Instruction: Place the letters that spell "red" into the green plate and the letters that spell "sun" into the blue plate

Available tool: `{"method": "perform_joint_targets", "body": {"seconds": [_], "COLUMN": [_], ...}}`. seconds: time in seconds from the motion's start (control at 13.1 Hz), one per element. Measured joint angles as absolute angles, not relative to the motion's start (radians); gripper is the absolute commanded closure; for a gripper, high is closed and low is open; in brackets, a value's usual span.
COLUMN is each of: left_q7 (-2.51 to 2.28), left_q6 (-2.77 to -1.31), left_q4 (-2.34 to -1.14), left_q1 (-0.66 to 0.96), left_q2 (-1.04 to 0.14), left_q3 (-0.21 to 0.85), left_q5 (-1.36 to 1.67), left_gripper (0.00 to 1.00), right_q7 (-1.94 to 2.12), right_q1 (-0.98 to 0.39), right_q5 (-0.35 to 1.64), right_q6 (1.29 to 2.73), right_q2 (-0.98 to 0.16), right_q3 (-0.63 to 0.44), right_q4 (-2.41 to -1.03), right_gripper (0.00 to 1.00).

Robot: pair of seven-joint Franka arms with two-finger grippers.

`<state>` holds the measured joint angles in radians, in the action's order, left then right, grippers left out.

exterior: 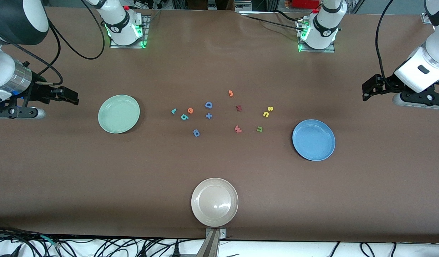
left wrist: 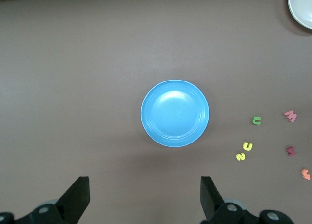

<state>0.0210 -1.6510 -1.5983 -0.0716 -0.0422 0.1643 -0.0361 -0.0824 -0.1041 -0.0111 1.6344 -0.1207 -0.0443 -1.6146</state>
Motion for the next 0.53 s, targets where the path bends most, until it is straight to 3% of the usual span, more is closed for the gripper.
{"method": "perform_joint_targets", "body": {"seconds": [0.53], "left_q7": [0.021], "left_q6": [-1.626], "left_q4": [-1.598], "left_q1": [-0.072], "left_q2": [-0.038], "left_q3": [0.166], "left_q5": [-0.036], "left_gripper": [0.0], "right_q7": [-0.082], "right_q1": [-0.103], "right_q5": [-0.011], "right_q6": [1.634], "right_q2": [-0.121], "right_q3": [-0.044], "right_q4": [-1.615], "right_gripper": [0.0]}}
